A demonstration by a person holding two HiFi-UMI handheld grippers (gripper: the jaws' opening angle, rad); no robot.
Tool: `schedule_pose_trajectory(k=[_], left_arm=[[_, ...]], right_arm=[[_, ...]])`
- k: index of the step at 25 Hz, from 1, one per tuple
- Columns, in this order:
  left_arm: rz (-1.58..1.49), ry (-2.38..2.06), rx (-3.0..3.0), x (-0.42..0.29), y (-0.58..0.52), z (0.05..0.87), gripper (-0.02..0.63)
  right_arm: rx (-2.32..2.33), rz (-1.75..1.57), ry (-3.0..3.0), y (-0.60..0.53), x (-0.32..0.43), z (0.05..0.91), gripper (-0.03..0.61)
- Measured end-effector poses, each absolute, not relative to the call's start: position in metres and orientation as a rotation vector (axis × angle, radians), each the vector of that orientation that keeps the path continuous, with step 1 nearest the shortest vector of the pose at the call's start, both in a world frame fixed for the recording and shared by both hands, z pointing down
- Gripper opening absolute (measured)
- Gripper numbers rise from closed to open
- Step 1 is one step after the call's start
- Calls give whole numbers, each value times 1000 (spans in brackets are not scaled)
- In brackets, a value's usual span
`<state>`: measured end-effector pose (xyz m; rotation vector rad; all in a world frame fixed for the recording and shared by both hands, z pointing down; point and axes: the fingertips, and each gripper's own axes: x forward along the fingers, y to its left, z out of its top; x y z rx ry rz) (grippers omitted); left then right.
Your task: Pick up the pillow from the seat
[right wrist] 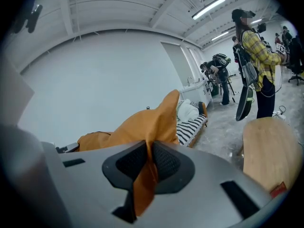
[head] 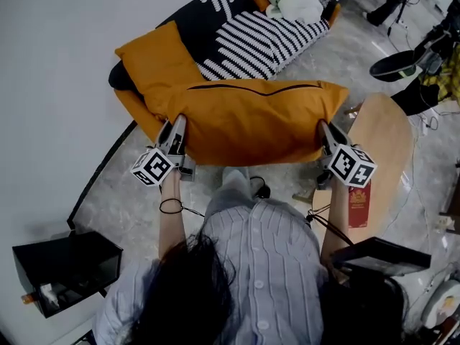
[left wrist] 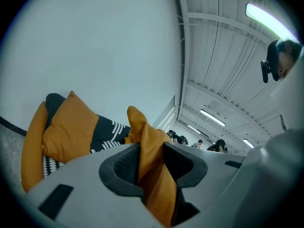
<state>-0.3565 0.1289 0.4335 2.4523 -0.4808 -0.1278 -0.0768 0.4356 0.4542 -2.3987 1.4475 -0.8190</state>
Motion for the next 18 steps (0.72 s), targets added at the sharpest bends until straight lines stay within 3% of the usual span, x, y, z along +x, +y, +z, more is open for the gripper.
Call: schedule_pose_trajectory(k=[18], left_arm=[[-114,-491,2453,-373,149,436,150]], right_arm=[[-2383,-823,1453,456,-91,463,52]])
